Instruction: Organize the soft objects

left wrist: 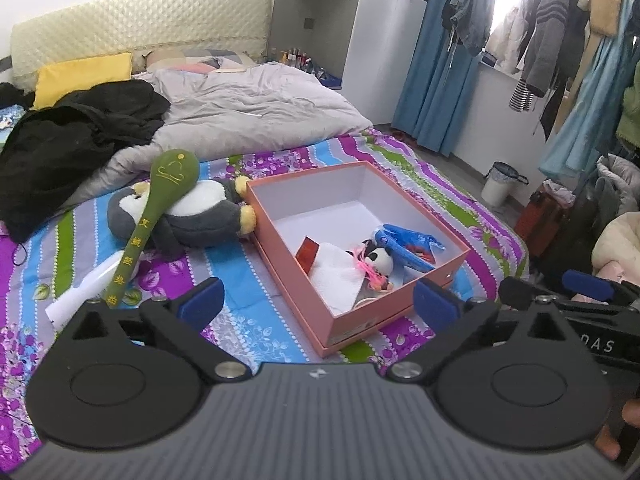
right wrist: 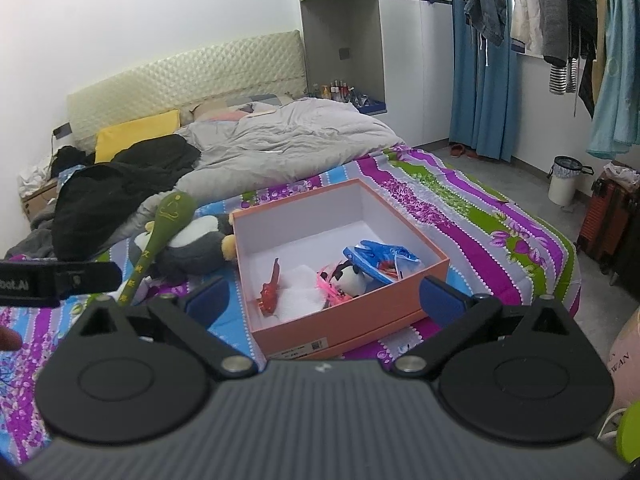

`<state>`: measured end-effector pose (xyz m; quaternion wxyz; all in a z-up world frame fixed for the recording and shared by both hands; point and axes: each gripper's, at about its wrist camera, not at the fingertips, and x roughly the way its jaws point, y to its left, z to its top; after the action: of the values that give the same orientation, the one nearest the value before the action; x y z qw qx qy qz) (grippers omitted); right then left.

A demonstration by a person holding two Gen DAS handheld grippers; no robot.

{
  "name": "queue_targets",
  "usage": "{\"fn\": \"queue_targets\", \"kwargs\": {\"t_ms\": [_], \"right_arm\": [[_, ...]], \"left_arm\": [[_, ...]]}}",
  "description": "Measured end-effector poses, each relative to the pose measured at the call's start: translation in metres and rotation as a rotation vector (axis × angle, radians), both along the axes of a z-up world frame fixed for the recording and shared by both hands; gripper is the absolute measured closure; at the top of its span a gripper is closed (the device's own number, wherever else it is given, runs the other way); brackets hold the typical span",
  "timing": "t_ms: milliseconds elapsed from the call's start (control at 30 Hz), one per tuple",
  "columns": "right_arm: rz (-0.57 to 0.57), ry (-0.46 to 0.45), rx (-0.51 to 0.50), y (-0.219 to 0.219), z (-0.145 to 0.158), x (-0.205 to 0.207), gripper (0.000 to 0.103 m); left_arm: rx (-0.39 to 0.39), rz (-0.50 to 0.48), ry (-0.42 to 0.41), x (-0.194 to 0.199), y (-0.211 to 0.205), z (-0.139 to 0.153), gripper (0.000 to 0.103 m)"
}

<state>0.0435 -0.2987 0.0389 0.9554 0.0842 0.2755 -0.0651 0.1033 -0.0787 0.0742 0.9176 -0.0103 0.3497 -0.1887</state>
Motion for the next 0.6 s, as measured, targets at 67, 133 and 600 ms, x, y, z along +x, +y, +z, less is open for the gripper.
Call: {"fn": "queue_targets", "kwargs": {"t_ms": [67,133,600], "right_arm": [[0.000,0.003,0.005,0.0000,-0.0002,-0.0001,0.000],[0.004,0.007,0.008,-0.0001,-0.0012,0.0000,0.000],[0.001,0.006,0.009,-0.0016,-0.0042,-0.0013,0.000]], "left_arm": [[0.009,0.004,-0.007,-0.0013,-0.0018,0.0009,0.001],[0.000,0.004,-0.010,-0.0018,-0.0017,0.0024,0.001],[-0.008,0.004,-0.010,-0.0040,-0.0042,0.0027,0.001]]}}
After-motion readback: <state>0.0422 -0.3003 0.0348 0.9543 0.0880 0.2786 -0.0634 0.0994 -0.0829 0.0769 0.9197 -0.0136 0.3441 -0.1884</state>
